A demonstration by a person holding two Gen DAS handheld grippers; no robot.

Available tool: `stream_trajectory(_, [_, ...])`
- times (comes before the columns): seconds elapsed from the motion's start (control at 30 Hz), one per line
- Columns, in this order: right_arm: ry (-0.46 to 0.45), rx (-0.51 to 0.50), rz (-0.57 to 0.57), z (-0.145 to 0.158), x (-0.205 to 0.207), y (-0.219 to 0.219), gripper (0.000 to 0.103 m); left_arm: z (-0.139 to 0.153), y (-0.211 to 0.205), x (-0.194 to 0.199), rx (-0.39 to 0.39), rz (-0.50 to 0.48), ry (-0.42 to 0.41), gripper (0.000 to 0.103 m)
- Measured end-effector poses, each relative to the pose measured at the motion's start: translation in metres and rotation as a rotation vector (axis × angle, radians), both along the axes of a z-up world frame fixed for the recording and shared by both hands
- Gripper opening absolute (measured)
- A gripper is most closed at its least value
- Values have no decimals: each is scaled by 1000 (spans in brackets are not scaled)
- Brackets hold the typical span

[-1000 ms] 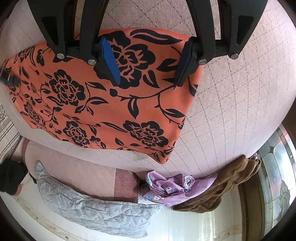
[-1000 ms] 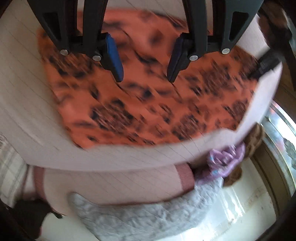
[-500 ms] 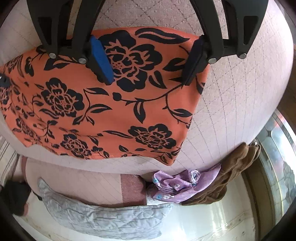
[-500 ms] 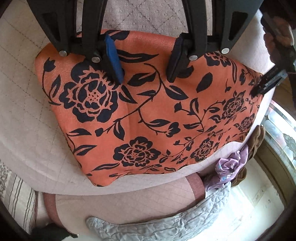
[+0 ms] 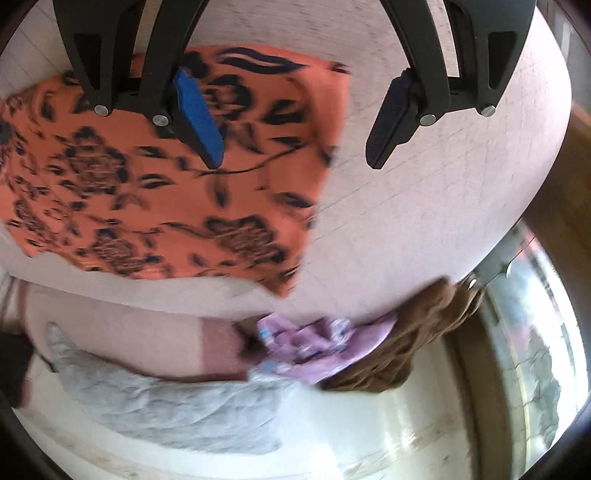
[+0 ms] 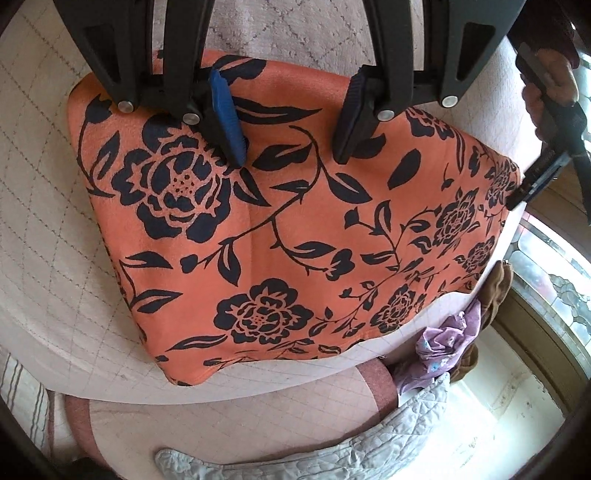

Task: Fold small clothes
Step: 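Press the folded blouse flat with both tools open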

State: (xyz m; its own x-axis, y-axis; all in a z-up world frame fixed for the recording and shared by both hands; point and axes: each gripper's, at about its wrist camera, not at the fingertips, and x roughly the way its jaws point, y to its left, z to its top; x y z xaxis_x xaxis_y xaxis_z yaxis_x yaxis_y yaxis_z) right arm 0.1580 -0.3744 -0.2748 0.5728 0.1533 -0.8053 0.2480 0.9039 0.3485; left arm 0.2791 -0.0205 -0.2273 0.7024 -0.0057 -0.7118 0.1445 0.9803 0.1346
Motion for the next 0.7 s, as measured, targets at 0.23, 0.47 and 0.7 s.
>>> stream_trajectory(0.23, [5,-24,16,4,3,5,64,-12,8,17,-47,26,124,83])
stream_trajectory(0.47, [-17,-27,-5,6,2,6,67,32,-6,-5,-68,-56,-85,83])
stream_trajectory(0.7, [-37,-67,-9,5,6,13,70,-7,-28,5,33,-126,115,83])
